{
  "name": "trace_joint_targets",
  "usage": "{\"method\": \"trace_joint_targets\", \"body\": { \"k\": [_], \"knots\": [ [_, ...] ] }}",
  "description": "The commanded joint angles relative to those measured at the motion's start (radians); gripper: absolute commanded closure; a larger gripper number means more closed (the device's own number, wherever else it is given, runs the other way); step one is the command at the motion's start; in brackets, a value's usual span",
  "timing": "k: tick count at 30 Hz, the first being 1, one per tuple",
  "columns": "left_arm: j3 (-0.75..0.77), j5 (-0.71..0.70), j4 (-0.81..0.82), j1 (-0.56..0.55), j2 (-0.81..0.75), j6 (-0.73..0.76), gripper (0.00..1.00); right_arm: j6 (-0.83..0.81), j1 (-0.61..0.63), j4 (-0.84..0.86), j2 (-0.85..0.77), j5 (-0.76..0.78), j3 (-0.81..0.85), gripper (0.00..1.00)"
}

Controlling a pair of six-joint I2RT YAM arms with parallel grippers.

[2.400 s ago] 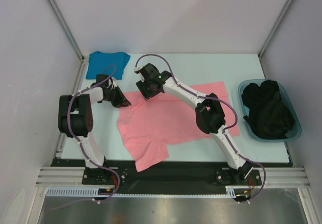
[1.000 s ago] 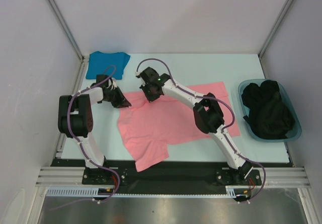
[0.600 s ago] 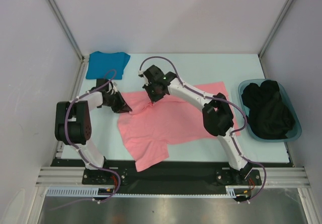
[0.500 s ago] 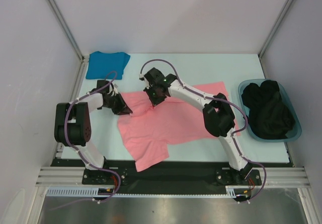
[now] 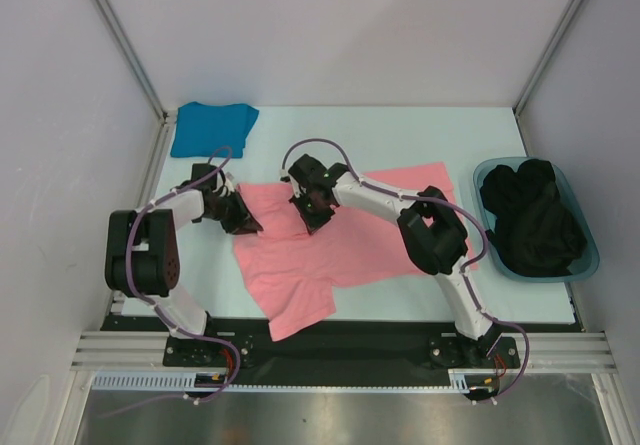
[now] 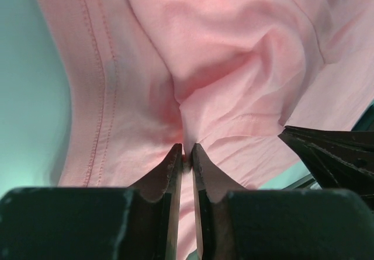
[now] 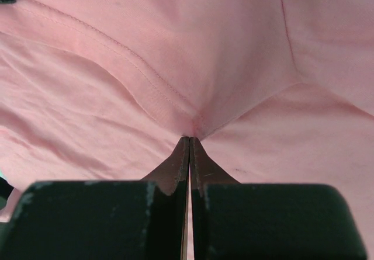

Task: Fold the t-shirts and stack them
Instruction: Fold the tshirt

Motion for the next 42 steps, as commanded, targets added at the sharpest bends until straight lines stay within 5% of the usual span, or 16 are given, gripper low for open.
{"method": "trace_joint_targets", "body": {
  "k": [1,4,6,11,18,25,42],
  "knots": [
    [-0.019,-0.001,-0.013,-0.003,-0.052,0.033,0.83,0.011,0.005,0.03,-0.086,-0.006,-0.001,1.0],
    [-0.03,-0.013,-0.016,-0.003,-0.054,0.039,0.81,0.008,0.003,0.035,-0.09,-0.012,-0.012,1.0],
    [-0.027,-0.039,-0.027,-0.003,-0.051,0.043,0.7,0.012,0.003,0.032,-0.081,-0.014,-0.014,1.0],
    [-0.016,-0.117,-0.055,-0.003,-0.118,0.054,0.47,0.045,-0.036,0.018,-0.092,-0.033,-0.014,0.74],
    [0.081,-0.196,-0.004,-0.003,-0.221,0.056,0.49,0.103,-0.128,-0.012,-0.199,-0.073,-0.035,0.58],
    [0.283,-0.013,0.138,-0.003,0.087,-0.024,0.64,0.18,-0.246,-0.069,-0.271,-0.061,-0.072,0.54],
    [0.482,-0.198,-0.001,0.055,0.415,-0.017,0.64,0.203,-0.495,-0.1,-0.558,0.031,-0.369,0.53]
  ]
}}
